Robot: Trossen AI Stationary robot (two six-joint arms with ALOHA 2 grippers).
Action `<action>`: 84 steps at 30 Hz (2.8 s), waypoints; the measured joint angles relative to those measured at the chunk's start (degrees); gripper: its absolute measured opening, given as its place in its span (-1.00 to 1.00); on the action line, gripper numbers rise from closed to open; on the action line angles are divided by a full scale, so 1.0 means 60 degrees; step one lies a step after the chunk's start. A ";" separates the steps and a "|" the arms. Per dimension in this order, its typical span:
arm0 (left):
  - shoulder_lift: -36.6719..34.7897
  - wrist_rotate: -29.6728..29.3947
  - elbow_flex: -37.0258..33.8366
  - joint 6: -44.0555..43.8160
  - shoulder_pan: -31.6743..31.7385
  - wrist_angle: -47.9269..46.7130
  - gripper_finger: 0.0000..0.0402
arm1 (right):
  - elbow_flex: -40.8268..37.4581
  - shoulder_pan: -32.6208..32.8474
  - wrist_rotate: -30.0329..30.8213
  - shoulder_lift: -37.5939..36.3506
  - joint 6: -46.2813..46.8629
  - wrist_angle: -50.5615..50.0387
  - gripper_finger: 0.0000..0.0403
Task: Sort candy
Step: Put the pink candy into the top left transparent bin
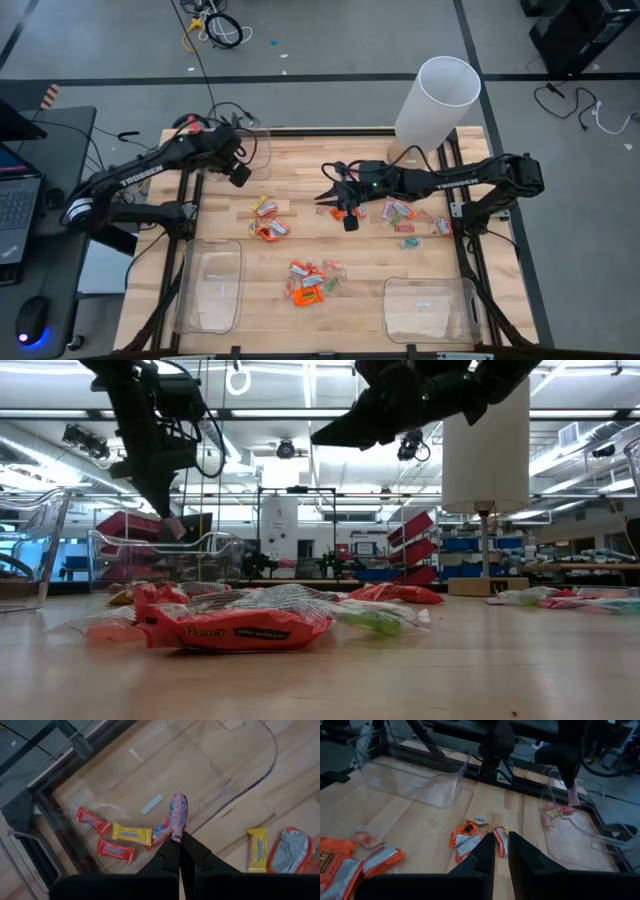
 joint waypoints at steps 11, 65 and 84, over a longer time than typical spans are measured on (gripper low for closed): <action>0.1244 -0.0083 0.0120 0.0066 0.0384 -0.0176 -1.00 | -0.0346 -0.0065 0.0046 0.0000 0.0361 0.0477 -0.81; 0.2425 -0.0832 0.0109 -0.0053 0.0388 -0.0432 -1.00 | -0.0332 -0.0065 0.0046 0.0000 0.0365 0.0503 -0.81; 0.2425 -0.0789 0.0109 -0.0244 0.0390 -0.0448 -0.92 | -0.0332 -0.0061 0.0046 0.0000 0.0365 0.0503 -0.81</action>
